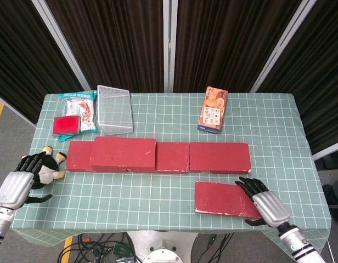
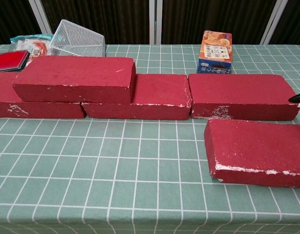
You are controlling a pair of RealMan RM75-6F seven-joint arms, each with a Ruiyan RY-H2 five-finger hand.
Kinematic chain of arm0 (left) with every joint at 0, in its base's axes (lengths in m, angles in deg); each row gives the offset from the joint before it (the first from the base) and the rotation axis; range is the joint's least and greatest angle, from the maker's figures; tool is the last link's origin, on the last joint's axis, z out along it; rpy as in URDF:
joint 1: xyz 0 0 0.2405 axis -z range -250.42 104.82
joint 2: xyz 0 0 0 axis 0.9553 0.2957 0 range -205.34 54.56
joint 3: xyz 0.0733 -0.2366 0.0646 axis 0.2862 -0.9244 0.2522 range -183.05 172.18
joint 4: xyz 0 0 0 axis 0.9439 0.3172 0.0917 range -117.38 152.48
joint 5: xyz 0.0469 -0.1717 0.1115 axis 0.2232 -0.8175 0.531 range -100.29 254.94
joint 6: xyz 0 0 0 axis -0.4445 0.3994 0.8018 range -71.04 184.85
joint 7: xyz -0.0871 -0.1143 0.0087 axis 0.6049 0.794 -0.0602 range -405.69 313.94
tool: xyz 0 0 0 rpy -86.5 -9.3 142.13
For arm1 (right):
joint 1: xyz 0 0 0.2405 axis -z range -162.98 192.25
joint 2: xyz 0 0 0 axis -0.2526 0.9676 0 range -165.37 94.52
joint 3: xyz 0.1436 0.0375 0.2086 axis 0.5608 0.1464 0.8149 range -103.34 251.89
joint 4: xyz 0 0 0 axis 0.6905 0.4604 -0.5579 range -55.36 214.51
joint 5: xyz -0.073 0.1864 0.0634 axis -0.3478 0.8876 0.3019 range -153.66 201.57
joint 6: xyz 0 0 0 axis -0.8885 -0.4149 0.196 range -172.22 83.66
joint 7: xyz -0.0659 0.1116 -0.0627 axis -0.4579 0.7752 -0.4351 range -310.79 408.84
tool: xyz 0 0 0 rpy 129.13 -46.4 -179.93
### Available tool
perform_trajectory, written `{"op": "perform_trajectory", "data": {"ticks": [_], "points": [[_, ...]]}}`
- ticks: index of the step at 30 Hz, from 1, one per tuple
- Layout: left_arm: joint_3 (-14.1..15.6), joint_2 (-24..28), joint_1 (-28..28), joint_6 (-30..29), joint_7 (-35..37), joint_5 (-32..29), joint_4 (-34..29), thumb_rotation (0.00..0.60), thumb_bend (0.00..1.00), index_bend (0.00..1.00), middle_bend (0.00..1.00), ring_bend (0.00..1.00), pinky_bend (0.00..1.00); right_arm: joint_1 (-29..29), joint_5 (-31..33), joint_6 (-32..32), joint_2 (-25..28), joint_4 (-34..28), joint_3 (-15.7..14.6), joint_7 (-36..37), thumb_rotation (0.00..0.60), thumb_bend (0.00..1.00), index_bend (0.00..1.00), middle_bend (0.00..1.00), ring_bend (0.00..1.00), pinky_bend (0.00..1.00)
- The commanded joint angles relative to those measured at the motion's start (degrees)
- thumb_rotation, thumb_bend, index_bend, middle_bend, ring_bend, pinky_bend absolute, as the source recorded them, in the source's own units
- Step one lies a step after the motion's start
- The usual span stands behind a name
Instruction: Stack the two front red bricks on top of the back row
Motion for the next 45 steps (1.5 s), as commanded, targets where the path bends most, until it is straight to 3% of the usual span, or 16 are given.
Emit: {"op": "perform_trajectory", "data": {"ticks": [1,22,26,28,33,40,45], "points": [[0.1,-0.2,-0.5,-0.3,0.8,0.9,0.4,0.6,0.04,0.05,0.0,0.0,0.0,-0.8,1.0,1.1,-1.3,0.6,-0.2,-0.6,0.6,0.0,0.0,0.0,0.0,0.0],[-0.9,-0.4,-1.9,1.6,3.7,1.8,2.5,0.6,0.04,0.05,0.0,0.0,0.0,-4.8,10.0,6.5,-7.2,2.0,1.2,-5.2,0.6,0.0,0.0,0.0,0.0,0.0],[-1.1,-0.2,-2.1,1.7,4.2,1.9,2.3,0.6,0.04,0.05,0.0,0.0,0.0,-4.3,9.1,4.5,-7.9,2.9,1.1,-5.1,0.6,0.0,0.0,0.09,0.02,0.0],[-1.2,-0.2,-2.1,1.9,4.3,1.9,2.4,0.6,0.04,0.05,0.0,0.0,0.0,-4.5,9.3,4.6,-7.7,2.8,1.1,-5.3,0.6,0.0,0.0,0.18,0.09,0.05],[-1.2,-0.2,-2.2,2.7,4.8,1.9,2.6,0.6,0.04,0.05,0.0,0.0,0.0,-4.7,10.2,4.6,-7.3,2.4,0.8,-6.0,0.6,0.0,0.0,0.26,0.17,0.09],[-1.5,0.1,-2.4,2.9,5.4,2.1,2.3,0.6,0.04,0.05,0.0,0.0,0.0,-4.5,7.0,1.4,-5.1,0.3,1.0,-3.0,0.6,0.01,0.0,0.26,0.18,0.22],[-1.8,0.3,-2.6,2.8,6.4,1.9,2.2,0.6,0.04,0.05,0.0,0.0,0.0,-5.5,3.8,-2.2,-0.7,-2.5,3.3,-0.4,0.6,0.01,0.0,0.26,0.18,0.27]]}}
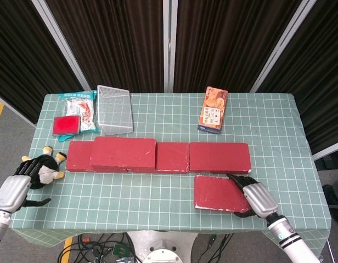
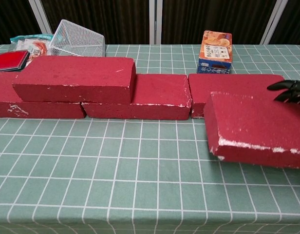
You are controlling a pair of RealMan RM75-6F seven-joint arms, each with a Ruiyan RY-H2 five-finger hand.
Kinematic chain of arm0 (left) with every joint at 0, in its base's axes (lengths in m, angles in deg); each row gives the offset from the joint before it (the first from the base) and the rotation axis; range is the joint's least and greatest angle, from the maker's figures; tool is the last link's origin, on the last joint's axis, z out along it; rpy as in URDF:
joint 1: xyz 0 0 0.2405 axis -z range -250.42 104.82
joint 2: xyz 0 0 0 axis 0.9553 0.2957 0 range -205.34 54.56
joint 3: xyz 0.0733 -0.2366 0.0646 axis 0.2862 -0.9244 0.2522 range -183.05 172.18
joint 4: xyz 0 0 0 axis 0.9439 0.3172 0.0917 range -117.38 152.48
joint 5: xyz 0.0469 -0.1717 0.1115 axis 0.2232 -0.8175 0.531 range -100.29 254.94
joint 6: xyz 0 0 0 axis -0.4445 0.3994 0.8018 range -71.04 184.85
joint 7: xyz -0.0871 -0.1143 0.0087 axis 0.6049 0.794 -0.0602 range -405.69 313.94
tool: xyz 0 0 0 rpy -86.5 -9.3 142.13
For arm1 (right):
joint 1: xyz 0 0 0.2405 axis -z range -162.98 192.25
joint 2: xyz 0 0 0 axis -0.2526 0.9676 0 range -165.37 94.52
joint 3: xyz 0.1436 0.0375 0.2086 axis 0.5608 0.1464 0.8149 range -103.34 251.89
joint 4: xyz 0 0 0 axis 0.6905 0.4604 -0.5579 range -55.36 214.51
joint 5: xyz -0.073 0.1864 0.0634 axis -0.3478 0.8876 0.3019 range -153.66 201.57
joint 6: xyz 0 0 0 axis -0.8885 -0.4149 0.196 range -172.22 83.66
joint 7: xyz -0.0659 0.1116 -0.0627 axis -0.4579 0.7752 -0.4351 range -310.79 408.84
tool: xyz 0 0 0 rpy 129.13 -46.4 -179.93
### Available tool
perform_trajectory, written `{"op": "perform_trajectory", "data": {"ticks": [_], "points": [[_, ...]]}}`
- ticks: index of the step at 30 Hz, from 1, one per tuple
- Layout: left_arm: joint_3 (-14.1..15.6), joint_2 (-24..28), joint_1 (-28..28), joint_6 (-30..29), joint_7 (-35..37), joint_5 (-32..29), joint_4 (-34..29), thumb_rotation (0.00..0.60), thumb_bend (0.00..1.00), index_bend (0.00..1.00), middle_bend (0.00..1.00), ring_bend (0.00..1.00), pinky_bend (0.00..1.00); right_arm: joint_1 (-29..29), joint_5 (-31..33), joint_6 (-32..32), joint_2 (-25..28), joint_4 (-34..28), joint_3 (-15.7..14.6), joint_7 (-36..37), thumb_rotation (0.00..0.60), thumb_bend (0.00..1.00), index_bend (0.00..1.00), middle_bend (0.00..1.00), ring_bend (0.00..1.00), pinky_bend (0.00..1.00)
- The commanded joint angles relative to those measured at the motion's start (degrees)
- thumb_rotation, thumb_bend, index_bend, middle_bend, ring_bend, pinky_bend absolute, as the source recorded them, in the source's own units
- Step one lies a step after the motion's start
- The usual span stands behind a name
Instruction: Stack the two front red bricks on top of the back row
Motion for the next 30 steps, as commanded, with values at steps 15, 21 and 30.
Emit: {"op": "perform_trajectory", "data": {"ticks": [15,21,30], "points": [[-1.0,-0.3,-0.1,1.5,0.9,-1.5,0.4,0.6,0.04,0.05,0.0,0.0,0.0,-22.8,18.0,21.3,4.9,2.0,15.9,-4.3,0.6,0.01,0.0,0.25,0.18,0.26],[-1.5,-0.9,0.2,1.8,1.8,-1.5,1.1,0.6,0.04,0.05,0.0,0.0,0.0,-29.4,23.3,27.2,-0.1,8.3,16.3,-5.6,0.6,0.01,0.0,0.24,0.18,0.25],[-1.4,-1.1,0.1,1.8,4.8,-0.5,3.1,0.6,0.04,0.05,0.0,0.0,0.0,-34.0,32.1,26.7,-6.1,10.9,14.8,-9.9,0.6,0.01,0.0,0.23,0.17,0.24]]}}
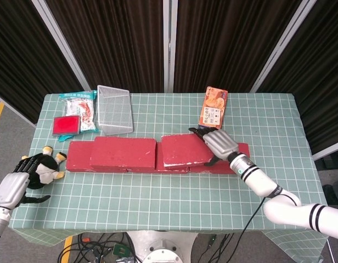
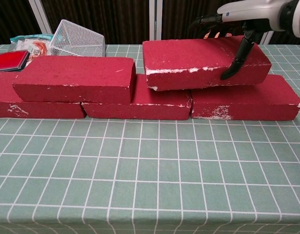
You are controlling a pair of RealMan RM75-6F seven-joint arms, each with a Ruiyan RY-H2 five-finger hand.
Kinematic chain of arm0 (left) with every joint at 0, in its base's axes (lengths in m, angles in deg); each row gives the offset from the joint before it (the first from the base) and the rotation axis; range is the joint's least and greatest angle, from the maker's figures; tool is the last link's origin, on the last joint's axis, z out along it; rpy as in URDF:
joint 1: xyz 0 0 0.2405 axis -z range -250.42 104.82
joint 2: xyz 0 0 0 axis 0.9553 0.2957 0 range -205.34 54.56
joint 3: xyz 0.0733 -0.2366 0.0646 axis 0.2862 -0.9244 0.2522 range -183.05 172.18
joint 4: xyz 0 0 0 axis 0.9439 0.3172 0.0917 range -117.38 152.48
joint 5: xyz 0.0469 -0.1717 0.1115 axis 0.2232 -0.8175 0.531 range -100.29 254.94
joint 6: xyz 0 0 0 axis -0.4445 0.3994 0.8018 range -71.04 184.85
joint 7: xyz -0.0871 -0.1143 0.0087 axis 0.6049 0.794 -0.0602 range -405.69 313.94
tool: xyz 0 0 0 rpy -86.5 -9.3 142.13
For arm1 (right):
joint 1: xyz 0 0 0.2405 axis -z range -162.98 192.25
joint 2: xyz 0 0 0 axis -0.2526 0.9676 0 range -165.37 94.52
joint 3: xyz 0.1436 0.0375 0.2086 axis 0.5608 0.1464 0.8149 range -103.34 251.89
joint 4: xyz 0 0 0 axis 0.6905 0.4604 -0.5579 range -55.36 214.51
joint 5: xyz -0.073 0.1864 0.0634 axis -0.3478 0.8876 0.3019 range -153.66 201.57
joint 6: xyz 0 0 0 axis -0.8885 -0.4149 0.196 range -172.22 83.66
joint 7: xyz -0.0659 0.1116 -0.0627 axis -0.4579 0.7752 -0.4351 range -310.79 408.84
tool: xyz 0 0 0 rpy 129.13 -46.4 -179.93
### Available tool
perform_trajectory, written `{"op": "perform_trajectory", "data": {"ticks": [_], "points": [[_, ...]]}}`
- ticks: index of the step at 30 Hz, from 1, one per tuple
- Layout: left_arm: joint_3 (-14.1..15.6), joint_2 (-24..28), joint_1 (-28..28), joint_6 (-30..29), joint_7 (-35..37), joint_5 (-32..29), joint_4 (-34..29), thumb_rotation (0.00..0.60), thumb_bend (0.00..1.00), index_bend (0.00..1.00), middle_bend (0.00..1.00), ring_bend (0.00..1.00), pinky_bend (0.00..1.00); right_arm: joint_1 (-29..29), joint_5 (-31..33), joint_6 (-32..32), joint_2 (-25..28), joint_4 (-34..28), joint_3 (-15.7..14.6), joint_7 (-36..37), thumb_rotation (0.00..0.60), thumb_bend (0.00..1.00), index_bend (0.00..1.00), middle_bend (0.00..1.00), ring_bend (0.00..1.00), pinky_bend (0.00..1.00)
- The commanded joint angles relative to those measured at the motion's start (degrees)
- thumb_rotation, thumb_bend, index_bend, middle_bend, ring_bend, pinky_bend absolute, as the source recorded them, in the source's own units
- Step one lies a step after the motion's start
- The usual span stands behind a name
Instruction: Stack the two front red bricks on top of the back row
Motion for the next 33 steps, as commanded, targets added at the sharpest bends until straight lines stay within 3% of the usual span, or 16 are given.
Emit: {"op": "perform_trajectory", "data": {"ticks": [1,13,33], "points": [[0.2,-0.1,-0.2,-0.2,1.0,0.5,0.8,0.6,0.04,0.05,0.0,0.0,0.0,-1.7,2.6,-0.3,-2.0,0.9,-0.9,-1.7,0.6,0.01,0.0,0.23,0.17,0.24],[0.3,-1.0,-0.7,-1.3,2.0,1.6,2.7,0.6,0.04,0.05,0.0,0.0,0.0,-4.5,8.2,-2.0,-4.3,1.9,-3.0,-4.5,0.6,0.01,0.0,0.22,0.17,0.23],[0.6,-1.6,-0.6,-0.3,3.1,1.7,3.9,0.6,0.04,0.05,0.0,0.0,0.0,-6.4,10.9,-2.7,-5.0,1.5,-4.4,-4.3,0.6,0.01,0.0,0.19,0.15,0.21]]}}
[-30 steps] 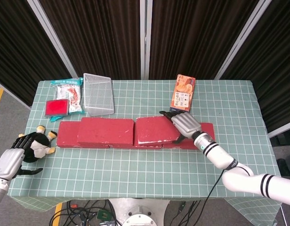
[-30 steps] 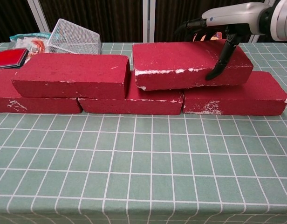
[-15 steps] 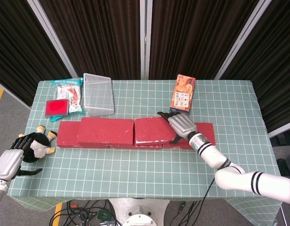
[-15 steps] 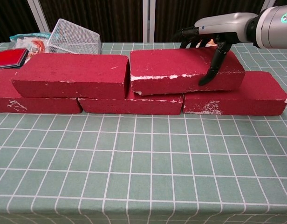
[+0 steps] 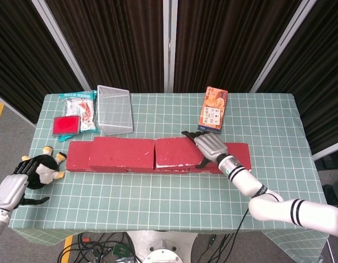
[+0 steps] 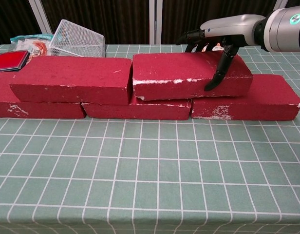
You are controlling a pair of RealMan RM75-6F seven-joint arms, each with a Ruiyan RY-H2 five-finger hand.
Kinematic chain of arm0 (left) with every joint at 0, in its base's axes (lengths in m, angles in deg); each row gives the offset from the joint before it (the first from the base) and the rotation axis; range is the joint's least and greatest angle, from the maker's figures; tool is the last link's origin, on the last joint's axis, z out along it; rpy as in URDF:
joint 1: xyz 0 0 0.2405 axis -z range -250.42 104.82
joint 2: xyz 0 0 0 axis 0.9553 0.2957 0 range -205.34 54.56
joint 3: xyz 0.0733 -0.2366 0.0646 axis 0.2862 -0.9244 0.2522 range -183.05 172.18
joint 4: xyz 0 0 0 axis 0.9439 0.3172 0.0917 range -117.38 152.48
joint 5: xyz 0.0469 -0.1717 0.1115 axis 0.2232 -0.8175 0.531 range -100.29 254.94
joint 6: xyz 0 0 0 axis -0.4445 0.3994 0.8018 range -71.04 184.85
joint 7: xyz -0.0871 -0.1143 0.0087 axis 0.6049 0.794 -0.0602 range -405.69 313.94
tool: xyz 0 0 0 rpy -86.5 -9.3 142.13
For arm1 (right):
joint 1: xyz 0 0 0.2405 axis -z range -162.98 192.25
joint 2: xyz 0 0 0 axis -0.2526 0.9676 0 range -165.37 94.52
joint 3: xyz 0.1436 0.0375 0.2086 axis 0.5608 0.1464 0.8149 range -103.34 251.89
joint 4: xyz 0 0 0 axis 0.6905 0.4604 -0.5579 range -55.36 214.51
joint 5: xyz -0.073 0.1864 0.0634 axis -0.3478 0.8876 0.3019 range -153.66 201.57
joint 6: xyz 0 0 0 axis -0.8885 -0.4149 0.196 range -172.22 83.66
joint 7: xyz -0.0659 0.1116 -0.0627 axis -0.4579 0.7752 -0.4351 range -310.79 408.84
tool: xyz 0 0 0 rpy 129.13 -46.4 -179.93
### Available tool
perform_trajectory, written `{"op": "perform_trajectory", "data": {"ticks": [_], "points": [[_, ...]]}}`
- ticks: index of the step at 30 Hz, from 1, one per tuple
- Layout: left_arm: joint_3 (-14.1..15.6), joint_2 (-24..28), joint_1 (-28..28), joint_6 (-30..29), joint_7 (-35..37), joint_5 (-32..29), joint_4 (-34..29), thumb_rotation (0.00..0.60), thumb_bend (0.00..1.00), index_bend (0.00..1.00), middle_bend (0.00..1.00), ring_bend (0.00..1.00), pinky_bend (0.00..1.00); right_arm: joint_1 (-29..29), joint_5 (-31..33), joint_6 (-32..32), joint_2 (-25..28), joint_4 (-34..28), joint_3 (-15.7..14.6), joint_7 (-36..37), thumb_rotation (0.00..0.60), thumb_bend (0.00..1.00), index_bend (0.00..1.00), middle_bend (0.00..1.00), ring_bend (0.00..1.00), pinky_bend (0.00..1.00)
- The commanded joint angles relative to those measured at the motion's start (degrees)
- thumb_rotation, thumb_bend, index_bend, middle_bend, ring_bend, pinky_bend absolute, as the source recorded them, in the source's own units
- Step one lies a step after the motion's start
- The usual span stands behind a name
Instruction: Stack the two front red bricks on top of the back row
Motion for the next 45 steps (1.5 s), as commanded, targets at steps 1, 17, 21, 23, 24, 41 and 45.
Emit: {"op": "perform_trajectory", "data": {"ticks": [1,17,21,23,24,41,45], "points": [[0.1,-0.1,0.0,0.2,0.1,0.1,0.2,0.6,0.04,0.05,0.0,0.0,0.0,-0.4,0.8,-0.4,-0.1,-0.2,-0.3,-0.5,0.6,0.01,0.0,0.19,0.14,0.21],[0.2,-0.4,0.0,0.3,1.2,0.3,1.1,0.6,0.04,0.05,0.0,0.0,0.0,-0.3,2.9,-3.6,0.8,-3.1,-1.5,-2.1,0.6,0.01,0.0,0.18,0.14,0.2],[0.2,-0.4,0.0,0.2,1.3,0.3,1.2,0.6,0.04,0.05,0.0,0.0,0.0,-0.8,3.5,-3.4,0.4,-2.8,-1.7,-2.5,0.6,0.01,0.0,0.18,0.14,0.2],[0.2,-0.4,0.0,0.3,1.4,0.3,1.2,0.6,0.04,0.05,0.0,0.0,0.0,-1.0,3.8,-3.3,0.1,-2.5,-1.8,-2.6,0.6,0.01,0.0,0.18,0.14,0.2],[0.3,-0.4,0.0,0.3,1.5,0.3,1.3,0.6,0.04,0.05,0.0,0.0,0.0,-1.1,4.0,-3.2,-0.1,-2.4,-1.8,-2.7,0.6,0.01,0.0,0.18,0.14,0.2],[0.4,-0.5,-0.2,0.4,2.4,0.2,2.0,0.6,0.04,0.05,0.0,0.0,0.0,-2.7,5.7,-3.2,-1.6,-1.3,-1.9,-3.5,0.6,0.01,0.0,0.18,0.13,0.2],[0.4,-0.6,-0.2,0.4,2.5,0.2,2.1,0.6,0.04,0.05,0.0,0.0,0.0,-2.9,6.1,-3.4,-1.7,-1.1,-2.0,-3.6,0.6,0.01,0.0,0.18,0.13,0.19]]}}
